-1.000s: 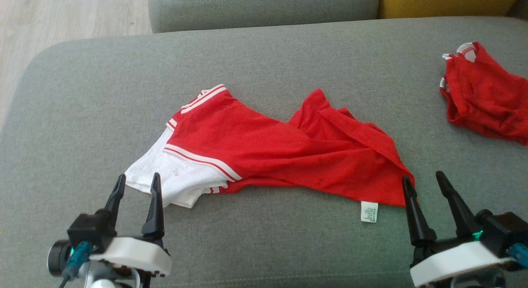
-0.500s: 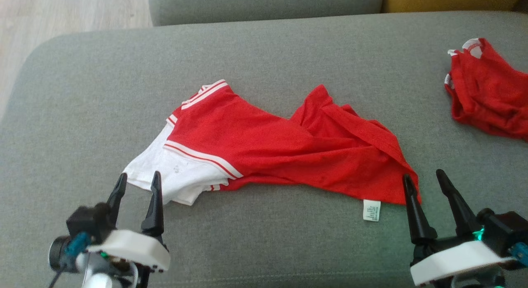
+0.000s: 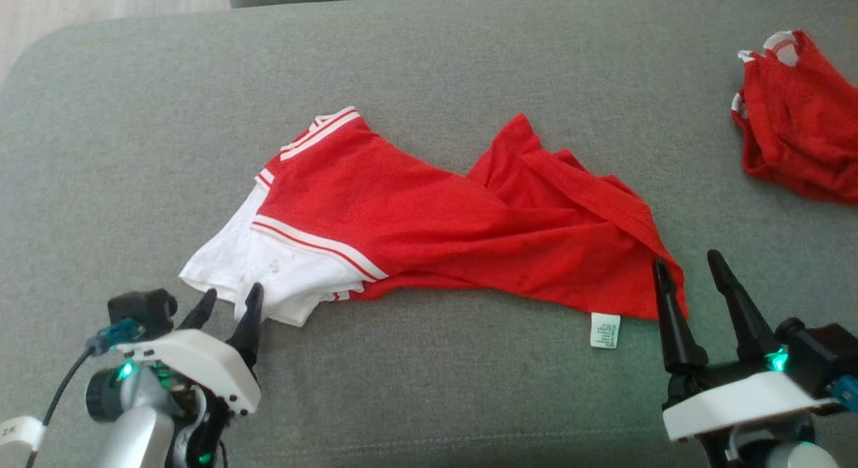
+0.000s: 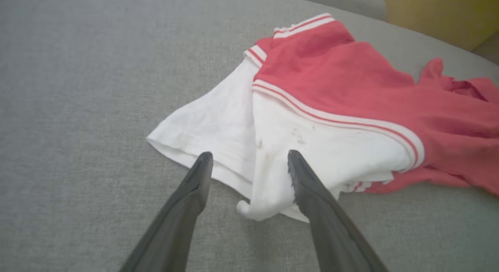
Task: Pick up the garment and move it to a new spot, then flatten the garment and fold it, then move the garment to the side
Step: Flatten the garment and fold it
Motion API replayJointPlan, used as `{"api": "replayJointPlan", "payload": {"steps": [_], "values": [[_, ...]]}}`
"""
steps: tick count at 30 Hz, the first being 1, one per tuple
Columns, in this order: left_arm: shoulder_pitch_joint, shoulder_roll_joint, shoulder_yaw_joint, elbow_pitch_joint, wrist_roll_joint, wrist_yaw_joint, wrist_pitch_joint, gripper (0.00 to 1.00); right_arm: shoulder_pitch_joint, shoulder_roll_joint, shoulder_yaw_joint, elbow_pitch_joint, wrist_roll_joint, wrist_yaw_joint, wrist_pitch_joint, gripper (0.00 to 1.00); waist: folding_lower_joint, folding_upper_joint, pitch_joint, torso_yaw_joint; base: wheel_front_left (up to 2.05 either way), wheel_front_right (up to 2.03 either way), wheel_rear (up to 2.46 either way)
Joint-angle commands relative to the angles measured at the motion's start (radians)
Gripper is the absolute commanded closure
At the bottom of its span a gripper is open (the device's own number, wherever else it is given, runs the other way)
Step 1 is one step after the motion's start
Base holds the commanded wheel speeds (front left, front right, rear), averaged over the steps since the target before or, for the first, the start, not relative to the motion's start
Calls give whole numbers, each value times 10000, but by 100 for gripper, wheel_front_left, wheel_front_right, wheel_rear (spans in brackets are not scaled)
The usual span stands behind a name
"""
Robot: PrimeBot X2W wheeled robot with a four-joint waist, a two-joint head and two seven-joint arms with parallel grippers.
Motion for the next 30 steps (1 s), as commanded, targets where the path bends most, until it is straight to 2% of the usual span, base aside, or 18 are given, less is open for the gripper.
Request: {"api": "replayJointPlan", "payload": {"steps": [1,10,17,18,20,21,22,23,24,25,30], "values": [[-528,246,481,-66,-208,-97,67,0,-320,-57,221,-255,79,-7,-143,0,0,0,61,-61,0,0,0],[-589,54,479,441,-831,-532,240,0,-478,-57,276,-28,206,-7,-328,0,0,0,217,-147,0,0,0],[-412,12,365,274,-1058,-636,494,0,-523,-57,306,141,313,-7,-419,0,0,0,157,-144,0,0,0],[-381,5,343,256,-1080,-636,536,15,-525,-57,308,162,322,-7,-422,0,0,0,139,-144,0,0,0],[-306,-28,295,213,-1161,-657,641,51,-526,-57,310,191,334,-7,-423,0,0,0,104,-147,0,0,0],[-268,-41,272,180,-1191,-662,685,53,-524,-57,306,199,338,-7,-421,0,0,0,87,-148,0,0,0],[-230,-49,246,140,-1219,-672,729,60,-520,-57,301,204,341,-7,-418,0,0,0,73,-149,0,0,0],[-230,-49,246,140,-1219,-672,729,60,-520,-57,301,204,341,-7,-418,0,0,0,73,-149,0,0,0],[-190,-60,224,98,-1258,-690,769,76,-511,-57,297,203,348,-7,-412,0,0,0,55,-150,0,0,0],[-157,-64,220,56,-1292,-699,787,100,-498,-57,294,195,353,-7,-407,0,0,0,40,-149,0,0,0],[-76,-16,191,-110,-1217,-678,631,100,-442,-57,264,159,396,-7,-388,0,0,0,3,-119,0,0,0]]}}
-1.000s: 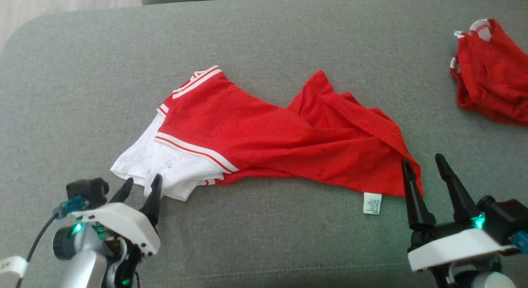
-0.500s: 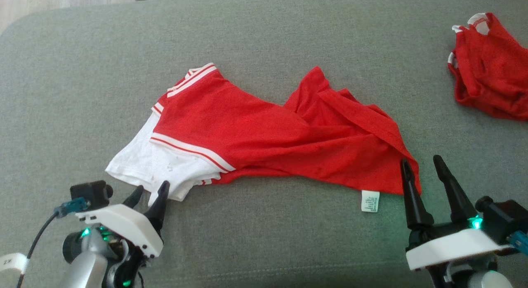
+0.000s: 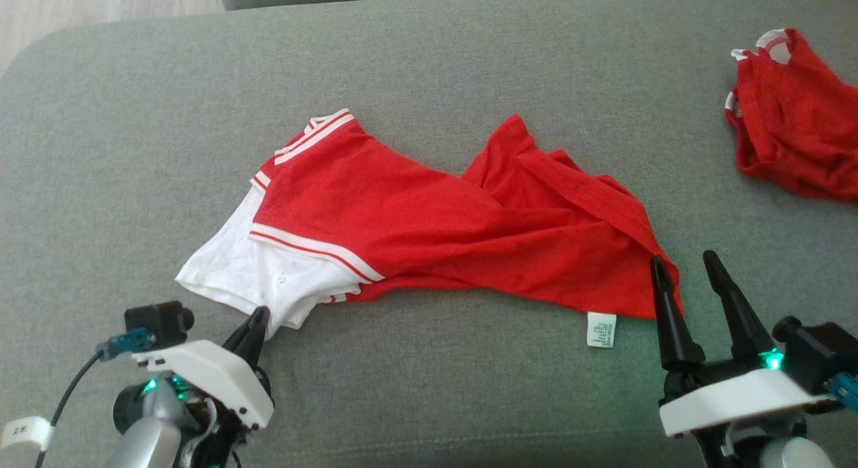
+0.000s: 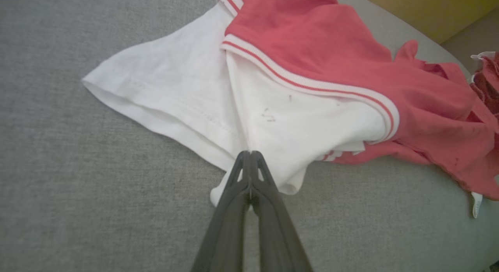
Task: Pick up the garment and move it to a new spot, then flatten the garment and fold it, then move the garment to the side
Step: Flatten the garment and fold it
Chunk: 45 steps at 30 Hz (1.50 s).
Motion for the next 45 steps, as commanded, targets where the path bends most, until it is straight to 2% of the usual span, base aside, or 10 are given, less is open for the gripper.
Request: {"api": "replayJointPlan", "payload": {"steps": [1,18,33,38,45], "values": [[-242,184,316,-390,52,-12,-107,100,-216,-55,212,-363,52,-7,-87,0,0,0,-7,7,0,0,0],[-60,367,388,-1162,211,166,-579,100,-52,-55,143,-440,25,-7,-26,0,0,0,-245,76,0,0,0],[-120,550,387,-2406,1407,807,-2014,100,23,-55,-335,-533,-349,-7,-117,0,0,0,-365,77,0,0,0],[-72,568,358,-2526,1450,872,-2039,100,290,-55,-561,-199,-399,-7,-41,0,0,0,-335,61,0,0,0],[-160,567,306,-2614,1484,939,-2050,100,663,-55,-891,1251,-517,-7,505,0,0,0,-43,56,0,0,0]]}}
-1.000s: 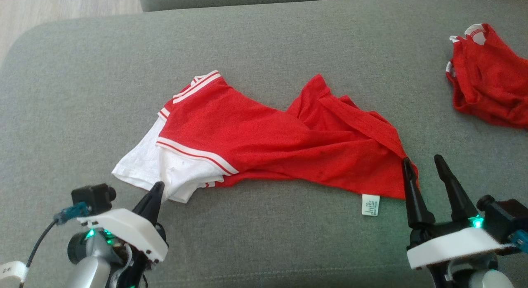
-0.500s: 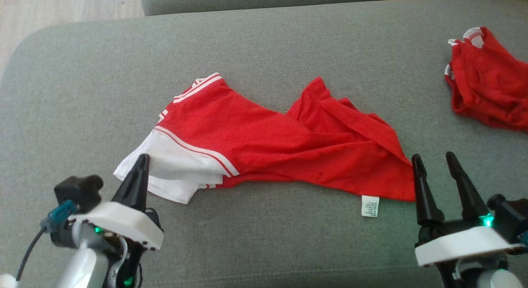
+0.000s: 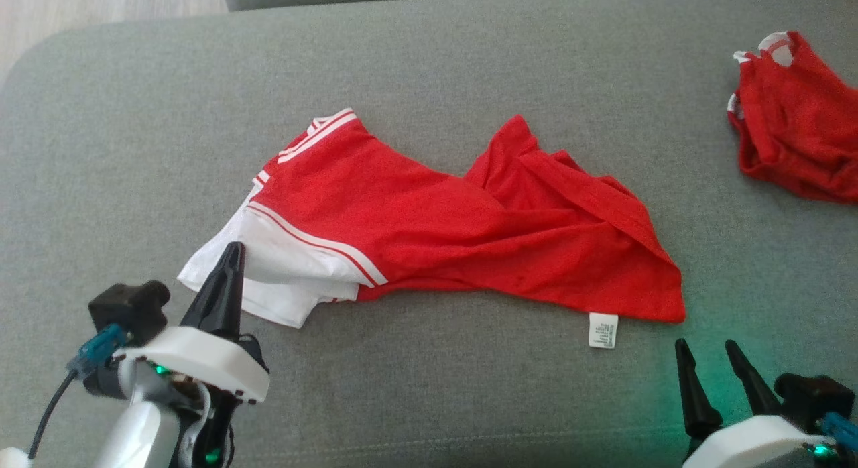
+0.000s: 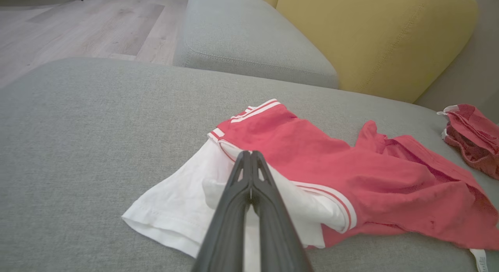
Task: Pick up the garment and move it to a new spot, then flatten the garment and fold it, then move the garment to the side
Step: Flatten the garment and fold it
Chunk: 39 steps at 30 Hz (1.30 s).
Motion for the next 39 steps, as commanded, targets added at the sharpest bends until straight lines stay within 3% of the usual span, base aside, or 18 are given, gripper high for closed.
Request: {"api": "replayJointPlan", "payload": {"steps": [1,16,17,18,26,39], "values": [[-366,226,313,-372,80,43,-83,100,-360,-74,133,-124,-101,-7,73,0,0,0,114,10,0,0,0],[-1102,-4,37,-2,118,-115,-397,100,-2047,-74,-44,2051,-234,-7,540,0,0,0,735,436,0,0,0],[-1109,-1,42,7,119,-118,-437,100,-2047,-74,-32,2115,-197,-7,617,61,0,0,737,438,0,0,0],[-1112,5,46,14,118,-119,-468,100,-2033,-74,-34,2161,-120,-7,698,100,0,0,740,436,0,0,0],[-1187,160,164,-247,232,-56,-786,100,-2203,-74,-222,1111,190,-7,63,100,0,0,611,299,0,0,0],[-2224,497,478,-1600,675,237,-986,100,-3386,-413,-575,-2012,-43,-7,56,100,0,0,82,199,0,0,0]]}}
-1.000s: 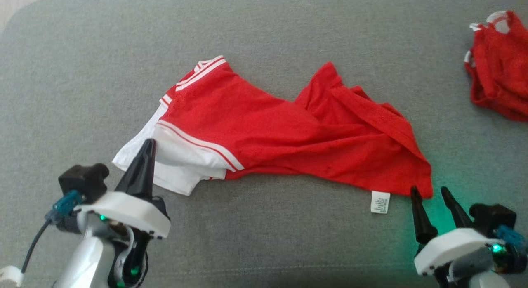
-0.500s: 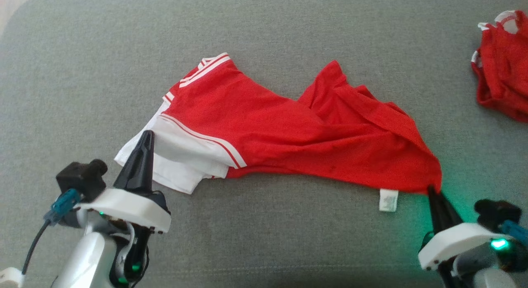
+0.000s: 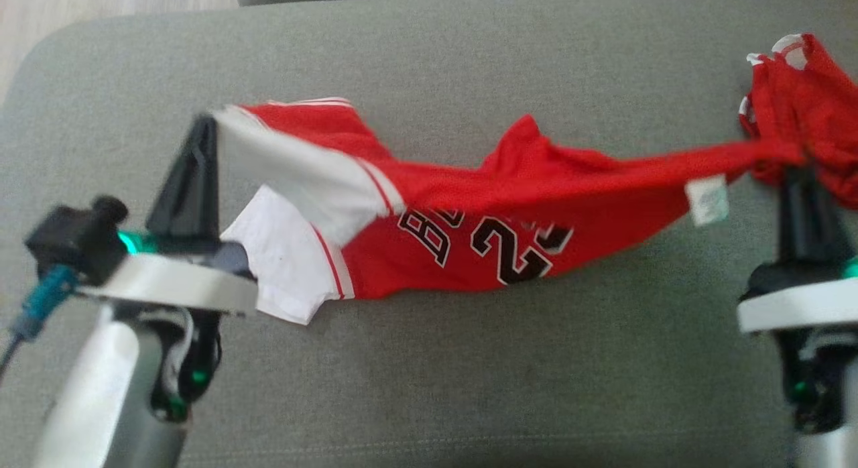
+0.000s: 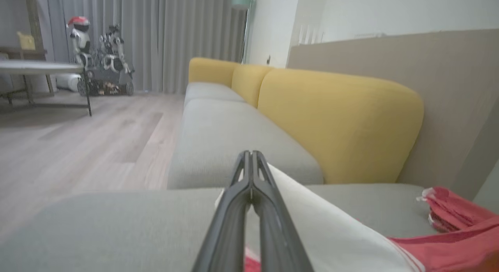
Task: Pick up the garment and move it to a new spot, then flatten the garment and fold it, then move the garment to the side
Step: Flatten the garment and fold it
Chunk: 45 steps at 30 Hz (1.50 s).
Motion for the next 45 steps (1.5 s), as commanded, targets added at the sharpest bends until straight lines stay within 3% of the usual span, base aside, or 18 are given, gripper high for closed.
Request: {"api": "replayJointPlan", "payload": {"steps": [1,12,22,30,37,40,42,45], "values": [[-635,343,501,-439,81,39,-75,100,-491,-227,119,-513,-65,-7,-1,100,0,0,-71,7,0,0,0],[-3316,711,561,-1707,589,-77,484,100,-2549,-992,-17,-2808,-206,-7,343,100,0,0,-797,-2,0,0,0],[-4650,584,299,-1532,527,-250,956,100,-3268,-1072,-105,-2524,276,-7,702,100,0,0,-915,-46,0,0,0],[-6602,199,-68,474,511,-767,778,100,-5290,-1519,212,-616,1141,-7,398,100,0,0,-146,-78,0,0,0],[-9661,-283,-153,3603,571,-1441,-1,100,-8860,-1828,1297,2298,1741,-7,-780,100,0,0,726,-236,0,0,0],[-10363,-478,-226,4870,618,-1669,-526,100,-9623,-1963,1693,3539,1875,-7,-1449,100,0,0,709,-248,0,0,0],[-10774,-471,-173,5217,684,-1653,-642,100,-10065,-1886,1834,3891,1941,-7,-1681,100,0,0,741,-294,0,0,0],[-12103,-615,-101,6508,873,-1593,-884,100,-11537,-1573,2242,5557,1990,-7,-2468,100,0,0,961,-334,0,0,0]]}}
